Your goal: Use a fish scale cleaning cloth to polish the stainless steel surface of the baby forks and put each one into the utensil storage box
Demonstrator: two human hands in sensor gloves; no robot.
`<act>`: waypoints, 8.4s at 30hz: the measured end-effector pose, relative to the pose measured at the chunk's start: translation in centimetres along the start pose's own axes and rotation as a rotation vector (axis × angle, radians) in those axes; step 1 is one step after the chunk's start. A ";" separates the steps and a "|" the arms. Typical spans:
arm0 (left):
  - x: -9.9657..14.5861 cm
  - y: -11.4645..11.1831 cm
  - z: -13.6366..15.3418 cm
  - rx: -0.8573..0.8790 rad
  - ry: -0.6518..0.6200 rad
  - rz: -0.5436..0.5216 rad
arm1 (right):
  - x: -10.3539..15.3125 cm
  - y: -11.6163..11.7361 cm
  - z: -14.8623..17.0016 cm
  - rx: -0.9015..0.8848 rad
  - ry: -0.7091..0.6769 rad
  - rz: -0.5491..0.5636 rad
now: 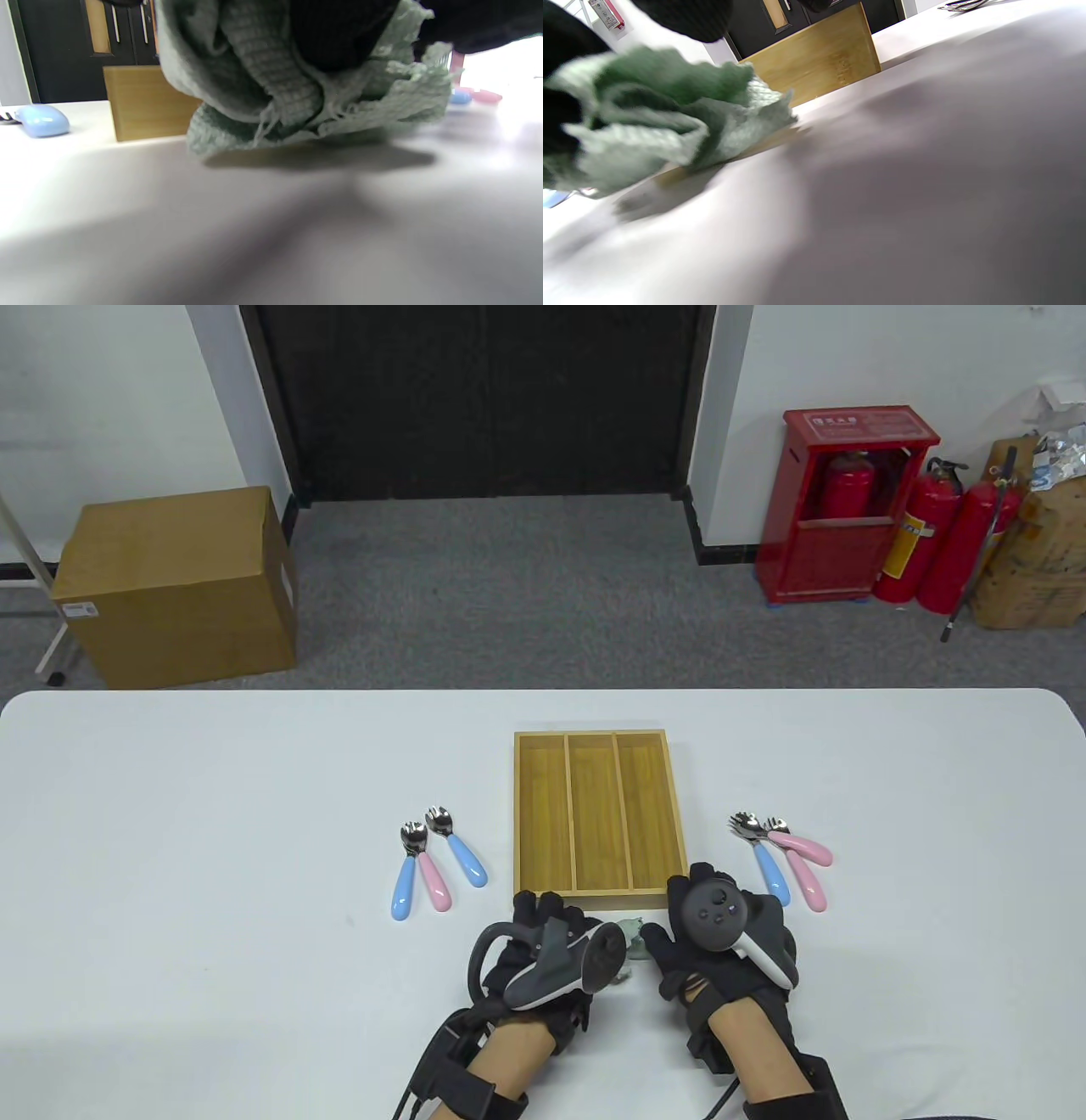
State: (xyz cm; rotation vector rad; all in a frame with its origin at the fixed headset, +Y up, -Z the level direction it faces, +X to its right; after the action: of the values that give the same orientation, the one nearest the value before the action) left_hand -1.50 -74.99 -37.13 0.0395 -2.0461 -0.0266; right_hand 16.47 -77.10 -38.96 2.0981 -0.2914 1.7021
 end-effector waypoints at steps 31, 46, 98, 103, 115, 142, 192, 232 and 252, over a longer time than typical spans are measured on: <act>7.9 4.1 12.0 0.528 0.045 -0.315 | -1.4 -10.4 16.8 -0.382 0.653 0.337; 8.0 3.0 12.8 0.642 0.070 -0.286 | -7.0 -6.0 18.0 -0.380 0.753 0.177; 8.1 -0.2 13.4 1.864 -0.045 -0.310 | 0.4 1.6 -17.0 -0.714 -0.523 0.022; 8.5 0.6 13.8 1.730 0.102 -0.433 | 0.1 1.9 -16.7 -0.699 -0.539 0.031; 9.8 1.3 16.8 1.561 0.248 -0.585 | 0.2 1.3 -17.0 -0.612 -0.568 0.039; 10.7 3.5 18.5 1.164 0.312 -0.610 | -0.1 -0.5 -16.6 -0.468 -0.606 0.080; 10.9 2.0 19.0 1.050 0.294 -0.548 | -9.2 -8.1 6.4 -0.222 0.331 0.284; 8.5 -0.4 16.5 1.491 0.080 -0.414 | -0.4 -9.2 -8.8 -0.595 -0.281 0.395; 7.3 -0.1 13.4 1.927 -0.128 -0.343 | 1.2 1.3 -16.5 -0.735 -0.464 0.065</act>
State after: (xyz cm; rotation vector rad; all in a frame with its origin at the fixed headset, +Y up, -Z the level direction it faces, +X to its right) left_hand -16.79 -75.39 -36.83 1.5352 -1.4038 1.6917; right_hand 1.63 -70.77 -34.87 1.8668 -0.9642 0.8903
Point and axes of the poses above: the tracker on the back of each hand, its own z axis roughly to the little-finger side, its own x axis roughly from the fingertips to the wrist, y = z × x, the point moved 3 cm from there along -x, roughly from the wrist to the fingertips, and after that the axes turned 6 degrees about -y, right-handed, at the moved point
